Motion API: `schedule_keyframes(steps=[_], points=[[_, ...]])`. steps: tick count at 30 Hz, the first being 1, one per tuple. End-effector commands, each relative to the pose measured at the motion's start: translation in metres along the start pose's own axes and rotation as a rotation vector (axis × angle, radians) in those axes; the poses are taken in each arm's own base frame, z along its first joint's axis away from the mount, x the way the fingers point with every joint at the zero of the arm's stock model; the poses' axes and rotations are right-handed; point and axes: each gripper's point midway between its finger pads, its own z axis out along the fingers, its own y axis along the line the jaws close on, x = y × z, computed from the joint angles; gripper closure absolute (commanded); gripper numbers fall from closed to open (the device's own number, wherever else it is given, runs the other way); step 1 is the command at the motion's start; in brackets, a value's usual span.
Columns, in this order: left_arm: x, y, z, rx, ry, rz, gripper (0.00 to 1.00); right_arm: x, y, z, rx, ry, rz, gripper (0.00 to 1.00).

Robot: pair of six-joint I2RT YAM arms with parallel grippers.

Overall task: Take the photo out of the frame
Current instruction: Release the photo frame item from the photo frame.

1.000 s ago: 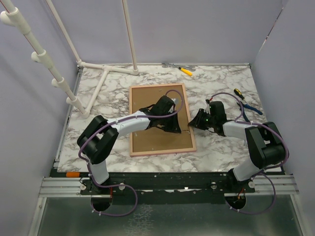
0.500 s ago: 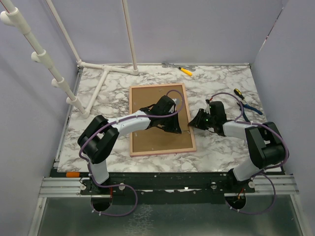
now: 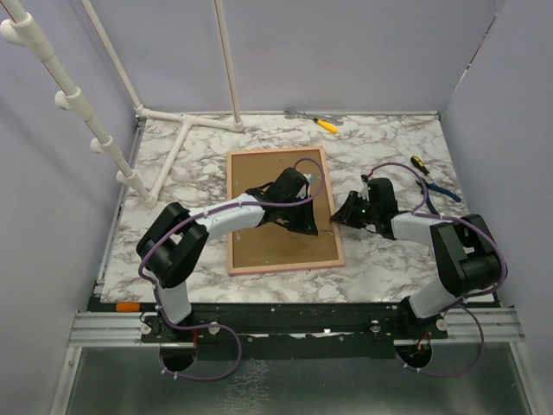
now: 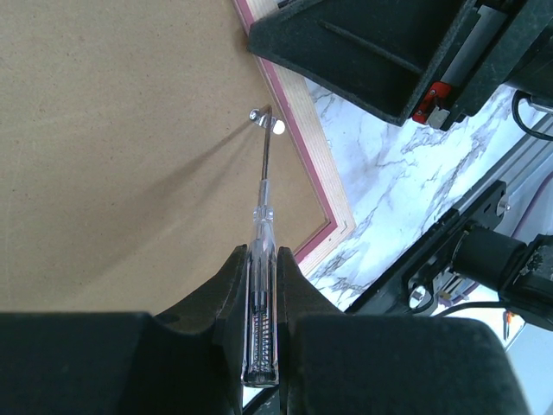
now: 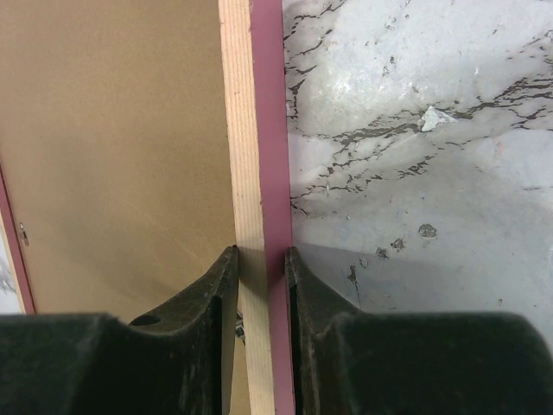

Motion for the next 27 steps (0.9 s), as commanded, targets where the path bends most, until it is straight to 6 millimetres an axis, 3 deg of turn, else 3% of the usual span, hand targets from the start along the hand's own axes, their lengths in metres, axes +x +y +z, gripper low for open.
schedule_keyframes(steps=[1,13,27], points=[[0.021,0.008,0.003,-0.031,0.091,0.006,1.00,0.000,-0.011,0.004,0.051,-0.005,-0.003,0.75],[0.028,0.018,0.003,-0.091,0.128,0.029,1.00,0.000,-0.011,0.004,0.052,-0.005,-0.003,0.75],[0.041,0.012,0.012,-0.081,0.190,0.064,1.00,0.000,-0.011,0.003,0.052,-0.007,-0.005,0.75]])
